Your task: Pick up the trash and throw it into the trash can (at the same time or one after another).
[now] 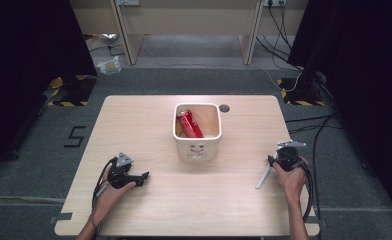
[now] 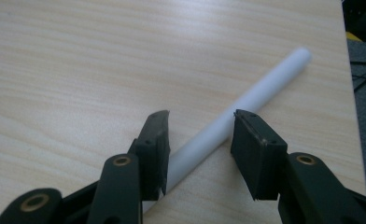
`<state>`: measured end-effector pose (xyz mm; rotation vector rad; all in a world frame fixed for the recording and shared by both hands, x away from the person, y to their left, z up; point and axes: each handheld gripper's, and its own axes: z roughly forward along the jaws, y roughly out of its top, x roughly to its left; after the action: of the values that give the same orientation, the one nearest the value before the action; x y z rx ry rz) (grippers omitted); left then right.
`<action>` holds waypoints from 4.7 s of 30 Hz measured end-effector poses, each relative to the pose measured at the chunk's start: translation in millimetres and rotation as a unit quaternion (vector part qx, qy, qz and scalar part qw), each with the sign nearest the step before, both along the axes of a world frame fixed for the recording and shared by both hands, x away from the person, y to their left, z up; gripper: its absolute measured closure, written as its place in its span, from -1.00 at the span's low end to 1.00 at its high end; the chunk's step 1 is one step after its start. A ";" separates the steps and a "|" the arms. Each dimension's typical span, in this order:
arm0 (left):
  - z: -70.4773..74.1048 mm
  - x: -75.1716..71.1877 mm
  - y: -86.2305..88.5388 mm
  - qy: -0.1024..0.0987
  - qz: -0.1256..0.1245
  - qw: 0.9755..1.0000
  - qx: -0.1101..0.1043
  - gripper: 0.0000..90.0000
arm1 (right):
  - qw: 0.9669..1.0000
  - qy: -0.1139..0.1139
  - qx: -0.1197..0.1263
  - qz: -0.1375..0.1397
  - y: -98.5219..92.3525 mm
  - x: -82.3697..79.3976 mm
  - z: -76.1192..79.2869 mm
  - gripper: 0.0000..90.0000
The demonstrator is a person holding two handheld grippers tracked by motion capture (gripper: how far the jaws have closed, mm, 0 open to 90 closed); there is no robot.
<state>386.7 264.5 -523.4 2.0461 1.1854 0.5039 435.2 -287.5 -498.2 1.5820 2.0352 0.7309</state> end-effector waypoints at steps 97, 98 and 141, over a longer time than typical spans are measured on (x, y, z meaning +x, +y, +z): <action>-0.1 0.0 -0.1 0.000 0.001 1.000 -0.002 -0.72 | 0.981 -0.136 0.074 0.115 40.2 -15.9 79.4 0.78; -0.1 0.0 0.0 0.000 0.000 1.000 -0.001 -0.72 | 0.981 -0.137 0.075 0.116 41.5 -15.7 80.8 0.78; 0.0 0.1 0.1 0.000 0.000 1.000 -0.001 -0.72 | 0.963 -0.179 0.091 0.179 110.9 20.8 150.9 0.78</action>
<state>386.8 264.7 -523.4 2.0452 1.1844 0.5022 456.0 -176.7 -347.3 1.0724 2.0390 1.2701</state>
